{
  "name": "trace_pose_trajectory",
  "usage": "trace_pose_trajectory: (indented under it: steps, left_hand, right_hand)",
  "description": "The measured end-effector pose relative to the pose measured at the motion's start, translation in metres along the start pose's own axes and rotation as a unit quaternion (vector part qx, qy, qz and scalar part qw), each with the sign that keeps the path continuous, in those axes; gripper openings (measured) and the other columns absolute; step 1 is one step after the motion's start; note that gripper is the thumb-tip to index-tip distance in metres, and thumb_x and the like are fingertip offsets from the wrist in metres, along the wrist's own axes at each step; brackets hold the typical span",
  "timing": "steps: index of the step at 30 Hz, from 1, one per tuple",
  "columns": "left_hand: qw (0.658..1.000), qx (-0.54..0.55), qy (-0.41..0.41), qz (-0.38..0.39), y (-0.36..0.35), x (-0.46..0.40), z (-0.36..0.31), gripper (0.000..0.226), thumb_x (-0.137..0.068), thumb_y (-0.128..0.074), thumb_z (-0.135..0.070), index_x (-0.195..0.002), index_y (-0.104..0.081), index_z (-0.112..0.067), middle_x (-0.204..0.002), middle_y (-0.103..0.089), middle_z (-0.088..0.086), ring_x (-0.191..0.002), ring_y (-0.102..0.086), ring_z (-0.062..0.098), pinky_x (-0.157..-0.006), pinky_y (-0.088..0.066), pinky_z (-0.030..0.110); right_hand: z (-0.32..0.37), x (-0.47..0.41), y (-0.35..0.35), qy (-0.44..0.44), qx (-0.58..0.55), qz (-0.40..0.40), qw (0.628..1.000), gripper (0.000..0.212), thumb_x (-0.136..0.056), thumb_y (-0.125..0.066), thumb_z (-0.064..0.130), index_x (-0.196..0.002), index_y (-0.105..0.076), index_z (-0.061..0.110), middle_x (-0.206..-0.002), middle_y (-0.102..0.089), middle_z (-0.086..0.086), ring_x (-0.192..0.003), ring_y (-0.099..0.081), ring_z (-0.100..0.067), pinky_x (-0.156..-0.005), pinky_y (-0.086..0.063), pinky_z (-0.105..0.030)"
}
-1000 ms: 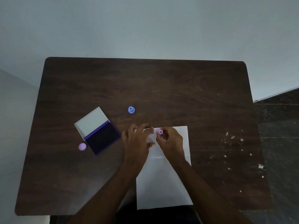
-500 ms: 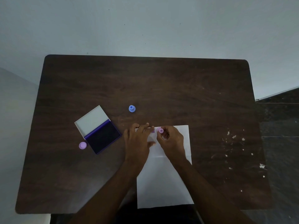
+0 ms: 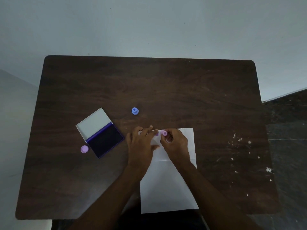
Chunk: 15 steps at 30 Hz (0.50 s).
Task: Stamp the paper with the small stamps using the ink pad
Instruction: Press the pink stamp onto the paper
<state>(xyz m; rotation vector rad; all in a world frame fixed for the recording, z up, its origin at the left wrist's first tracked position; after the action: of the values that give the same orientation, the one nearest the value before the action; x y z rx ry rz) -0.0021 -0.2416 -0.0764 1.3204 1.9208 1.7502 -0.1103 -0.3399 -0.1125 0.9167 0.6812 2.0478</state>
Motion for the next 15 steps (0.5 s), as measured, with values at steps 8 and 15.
trace_pose_trajectory:
  steps: [8,15]
  left_hand:
    - [0.999,-0.012,0.006,0.033,-0.002,-0.002,0.001,0.064,-0.086,-0.057,-0.056,-0.142,-0.038,-0.033,-0.152,-0.035,-0.005,-0.140,-0.025,0.020,-0.113,-0.016,0.039]
    - [1.000,-0.007,0.006,0.027,-0.001,-0.001,0.001,0.064,-0.086,-0.056,-0.056,-0.142,-0.037,-0.033,-0.151,-0.036,-0.005,-0.139,-0.026,0.020,-0.113,-0.016,0.040]
  right_hand:
    - [0.005,-0.011,-0.004,-0.067,0.063,0.090,0.992,0.036,-0.086,-0.061,0.044,-0.109,-0.059,0.017,-0.112,-0.065,-0.004,-0.085,-0.053,-0.014,-0.086,-0.042,-0.024]
    - [0.009,-0.017,0.002,-0.078,0.072,0.092,0.990,0.032,-0.083,-0.066,0.042,-0.101,-0.060,0.017,-0.105,-0.067,-0.004,-0.073,-0.048,-0.011,-0.074,-0.036,-0.020]
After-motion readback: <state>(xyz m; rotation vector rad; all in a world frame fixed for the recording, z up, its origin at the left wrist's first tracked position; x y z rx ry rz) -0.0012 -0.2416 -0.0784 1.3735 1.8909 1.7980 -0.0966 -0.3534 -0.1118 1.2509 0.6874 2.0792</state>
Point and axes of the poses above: each hand's wrist, its own x-axis away from the middle knuckle, its own y-axis out of the back of the hand, z = x × y, the point moved 7 cm from there along -x, towards the middle knuckle
